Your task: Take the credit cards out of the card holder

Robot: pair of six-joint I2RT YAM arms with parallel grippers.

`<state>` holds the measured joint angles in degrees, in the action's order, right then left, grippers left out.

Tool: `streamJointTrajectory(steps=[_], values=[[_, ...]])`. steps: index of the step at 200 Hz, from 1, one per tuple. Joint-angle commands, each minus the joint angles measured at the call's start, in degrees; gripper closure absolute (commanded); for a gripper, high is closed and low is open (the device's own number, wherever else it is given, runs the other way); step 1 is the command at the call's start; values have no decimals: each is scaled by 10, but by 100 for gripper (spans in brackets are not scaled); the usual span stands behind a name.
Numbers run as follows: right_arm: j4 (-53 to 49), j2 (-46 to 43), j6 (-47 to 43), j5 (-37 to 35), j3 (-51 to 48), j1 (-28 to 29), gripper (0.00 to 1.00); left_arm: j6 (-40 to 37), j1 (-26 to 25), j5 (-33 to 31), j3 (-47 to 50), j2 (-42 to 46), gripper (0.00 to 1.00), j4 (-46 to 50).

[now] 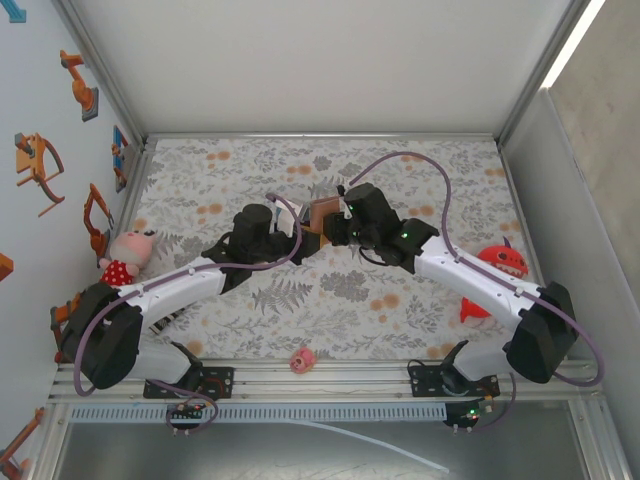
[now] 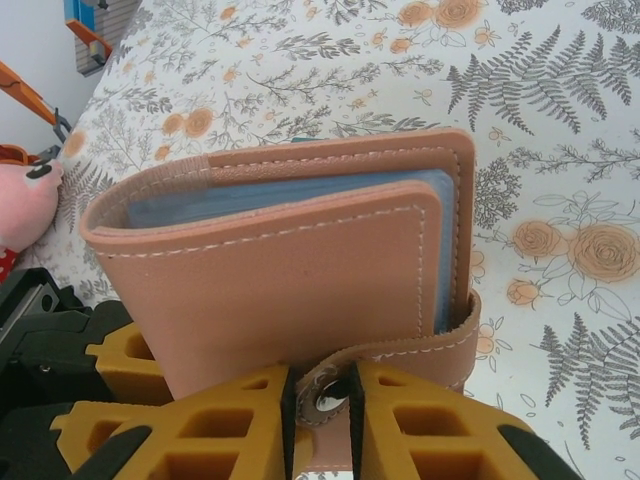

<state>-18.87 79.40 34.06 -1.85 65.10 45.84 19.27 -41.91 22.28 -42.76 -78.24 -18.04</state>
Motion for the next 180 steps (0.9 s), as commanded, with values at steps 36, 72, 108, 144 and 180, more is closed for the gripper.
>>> streamJointTrajectory(steps=[36, 72, 108, 144, 180], values=[[-14, 2, -1, -31, 10, -2, 85, 6, 0, 11, -21, 5, 90, -35], [-13, -1, -2, -34, 9, -1, 88, 8, -1, 9, -21, 5, 90, -35], [-13, -3, -2, -35, 7, -2, 92, 8, 0, 8, -21, 5, 90, -35], [-13, -5, -2, -35, 6, -1, 94, 9, 0, 7, -20, 6, 91, -35], [-13, -9, -1, -39, 4, -1, 94, 9, -1, 8, -19, 9, 91, -35]])
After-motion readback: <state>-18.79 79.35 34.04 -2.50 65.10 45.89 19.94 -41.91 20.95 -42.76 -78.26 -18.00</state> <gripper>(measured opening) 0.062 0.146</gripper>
